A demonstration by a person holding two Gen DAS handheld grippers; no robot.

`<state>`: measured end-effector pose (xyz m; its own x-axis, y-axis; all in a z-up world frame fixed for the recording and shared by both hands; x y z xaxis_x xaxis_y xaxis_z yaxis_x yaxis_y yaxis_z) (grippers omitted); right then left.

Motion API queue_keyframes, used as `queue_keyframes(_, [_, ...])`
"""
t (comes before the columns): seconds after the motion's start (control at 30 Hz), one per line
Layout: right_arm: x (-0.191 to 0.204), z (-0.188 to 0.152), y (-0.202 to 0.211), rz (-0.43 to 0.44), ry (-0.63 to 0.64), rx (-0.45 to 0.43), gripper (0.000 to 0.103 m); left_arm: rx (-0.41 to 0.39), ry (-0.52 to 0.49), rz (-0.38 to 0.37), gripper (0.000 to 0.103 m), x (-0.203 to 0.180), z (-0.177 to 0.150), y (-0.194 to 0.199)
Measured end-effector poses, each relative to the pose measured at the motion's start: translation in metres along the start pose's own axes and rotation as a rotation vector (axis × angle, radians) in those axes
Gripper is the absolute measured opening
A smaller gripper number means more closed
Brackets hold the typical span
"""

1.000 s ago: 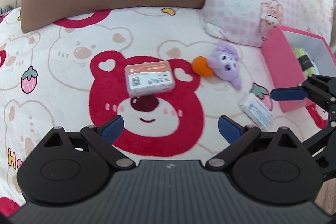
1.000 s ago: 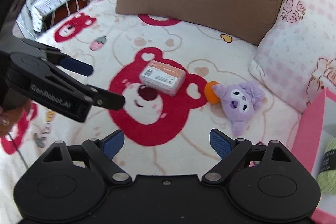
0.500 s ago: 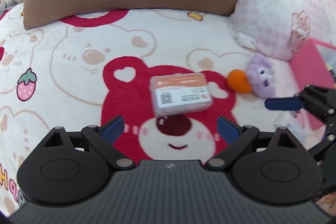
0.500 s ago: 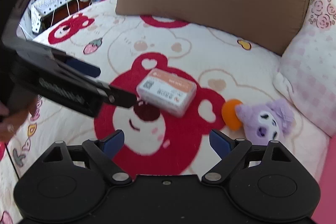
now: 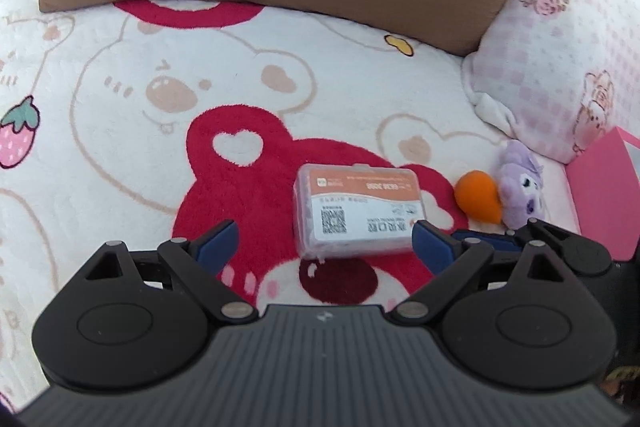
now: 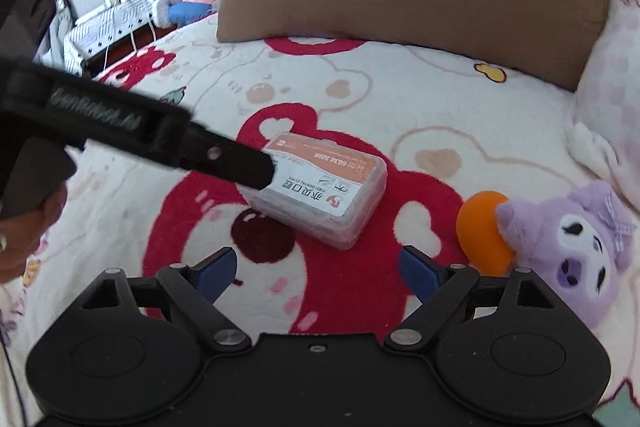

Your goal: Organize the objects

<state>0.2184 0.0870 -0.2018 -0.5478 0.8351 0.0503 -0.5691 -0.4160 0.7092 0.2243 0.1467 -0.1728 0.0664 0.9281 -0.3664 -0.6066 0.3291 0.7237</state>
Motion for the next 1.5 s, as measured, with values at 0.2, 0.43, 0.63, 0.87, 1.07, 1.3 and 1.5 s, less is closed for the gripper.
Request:
queue_keyframes(0.2, [-0.009,-0.001,-0.003,0.000,-0.037,-0.024,0.079,0.025,0.006,0.013,0.093,0.002,0.008,-0.022])
queue_keyframes(0.43, [-0.003,0.010,-0.016,-0.002,-0.010,-0.043,0.046,0.062,0.101,-0.066,0.067,0.002,0.007,-0.034])
queue_keyframes(0.63, [-0.007,0.001,-0.018,0.012,-0.051,-0.045,0.045,0.109,0.097,-0.061,0.061,-0.002,0.008,-0.034])
queue_keyframes(0.87, [-0.005,-0.005,-0.011,0.001,0.001,-0.044,0.047,0.154,0.187,-0.022,0.060,-0.007,0.003,-0.032])
queue_keyframes(1.07, [-0.006,-0.013,0.002,0.022,-0.052,0.015,0.051,0.200,0.201,-0.016,0.062,-0.019,-0.009,-0.030])
queue_keyframes(1.3, [-0.004,-0.032,0.026,0.044,-0.034,0.094,0.058,0.235,0.258,-0.063,0.062,-0.032,-0.036,-0.024])
queue_keyframes(1.5, [0.003,-0.048,0.041,0.059,0.026,0.139,0.063,0.293,0.278,-0.091,0.061,-0.042,-0.060,-0.017])
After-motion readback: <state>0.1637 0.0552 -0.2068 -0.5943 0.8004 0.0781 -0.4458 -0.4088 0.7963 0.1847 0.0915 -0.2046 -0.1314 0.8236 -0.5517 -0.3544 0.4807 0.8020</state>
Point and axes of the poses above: each gripper's, at about its wrist camera, not at the fingertips, and y roughly against the way its jaws point, x to its left, z to its top, the point moved 6 cm from there along -y, roughly the way its jaws point, and after that the axes turned 6 degrees about -z, right-handed, at the moved point
